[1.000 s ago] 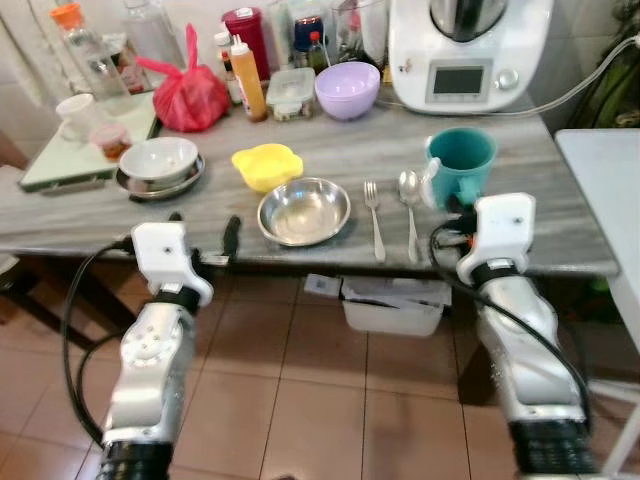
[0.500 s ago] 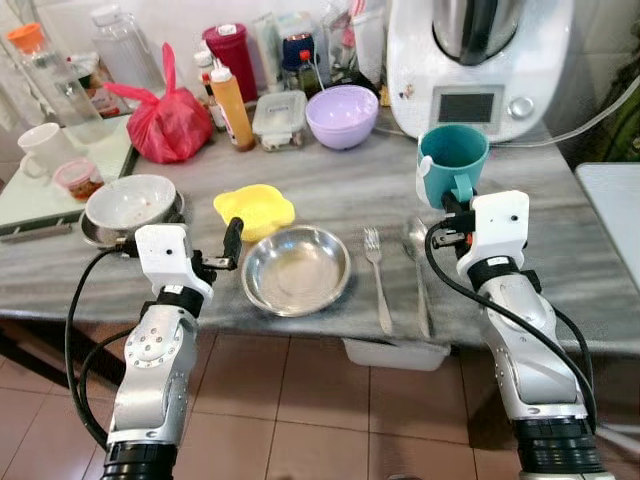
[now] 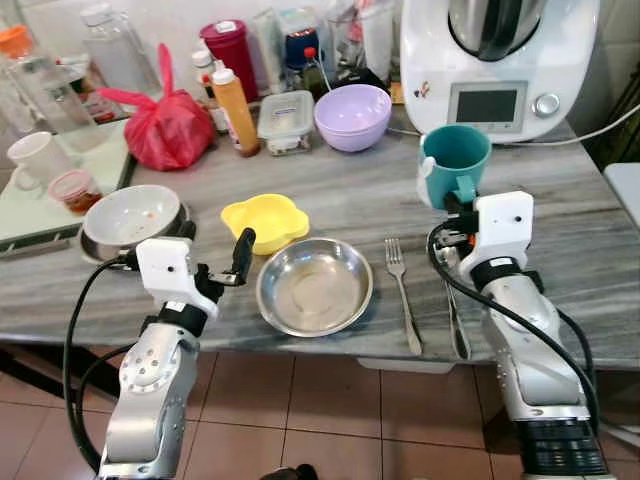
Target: Setting the table
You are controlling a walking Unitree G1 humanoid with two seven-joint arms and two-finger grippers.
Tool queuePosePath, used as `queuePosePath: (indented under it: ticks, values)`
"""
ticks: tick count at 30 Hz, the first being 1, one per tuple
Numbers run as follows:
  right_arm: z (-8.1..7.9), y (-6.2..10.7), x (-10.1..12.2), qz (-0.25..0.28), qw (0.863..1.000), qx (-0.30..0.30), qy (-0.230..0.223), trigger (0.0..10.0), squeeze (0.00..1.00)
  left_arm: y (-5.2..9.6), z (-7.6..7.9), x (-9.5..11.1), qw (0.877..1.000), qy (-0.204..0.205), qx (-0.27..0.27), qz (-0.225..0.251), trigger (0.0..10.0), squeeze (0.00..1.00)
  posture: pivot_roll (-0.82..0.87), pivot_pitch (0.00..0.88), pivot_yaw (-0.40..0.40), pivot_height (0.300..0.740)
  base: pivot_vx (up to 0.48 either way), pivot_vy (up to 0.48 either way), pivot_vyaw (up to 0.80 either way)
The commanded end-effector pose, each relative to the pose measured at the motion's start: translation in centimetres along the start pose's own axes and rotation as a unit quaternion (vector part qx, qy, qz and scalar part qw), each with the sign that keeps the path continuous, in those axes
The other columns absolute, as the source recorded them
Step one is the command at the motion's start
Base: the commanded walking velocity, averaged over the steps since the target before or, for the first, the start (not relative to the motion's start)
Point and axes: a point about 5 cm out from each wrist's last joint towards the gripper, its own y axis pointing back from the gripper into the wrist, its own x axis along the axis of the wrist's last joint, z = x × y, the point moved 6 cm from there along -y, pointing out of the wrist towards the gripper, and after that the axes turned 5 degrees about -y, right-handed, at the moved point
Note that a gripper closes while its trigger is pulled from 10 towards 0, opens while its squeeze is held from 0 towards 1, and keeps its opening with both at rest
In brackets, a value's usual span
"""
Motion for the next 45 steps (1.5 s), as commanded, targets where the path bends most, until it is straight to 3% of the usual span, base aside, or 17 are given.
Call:
queuePosePath:
  ticks: [1,14,23,37,45]
  values:
    - [-1.4,-0.3,1.4,0.022,0.999,0.030,-0.007,10.0,0.00,0.2,-0.3,0.5,1.000,-0.006,0.003,0.004,10.0,0.00,-0.11,0.107,0.130,0.740,0.000,0.000,0.00]
    - [-2.0,-0.2,1.4,0.022,0.999,0.047,-0.012,10.0,0.00,0.8,0.3,0.8,1.000,-0.002,-0.007,0.002,10.0,0.00,-0.11,0.115,0.138,0.740,0.000,0.000,0.00]
    - [-2.2,-0.2,1.4,0.023,0.998,0.047,-0.019,10.0,0.00,0.5,-0.3,0.7,1.000,-0.007,0.007,-0.014,10.0,0.00,-0.10,0.112,0.149,0.740,0.000,0.000,0.00]
    - [-4.6,0.1,1.1,0.007,0.992,0.109,-0.059,10.0,0.00,2.0,2.5,0.4,0.993,0.021,-0.108,-0.032,10.0,0.00,-0.10,0.118,0.149,0.740,0.000,0.000,0.00]
    - [-4.3,0.3,0.0,-0.012,0.993,0.104,-0.059,10.0,0.00,2.7,4.0,-0.1,0.985,0.040,-0.162,-0.050,10.0,0.00,-0.10,0.119,0.148,0.740,0.000,0.000,0.00]
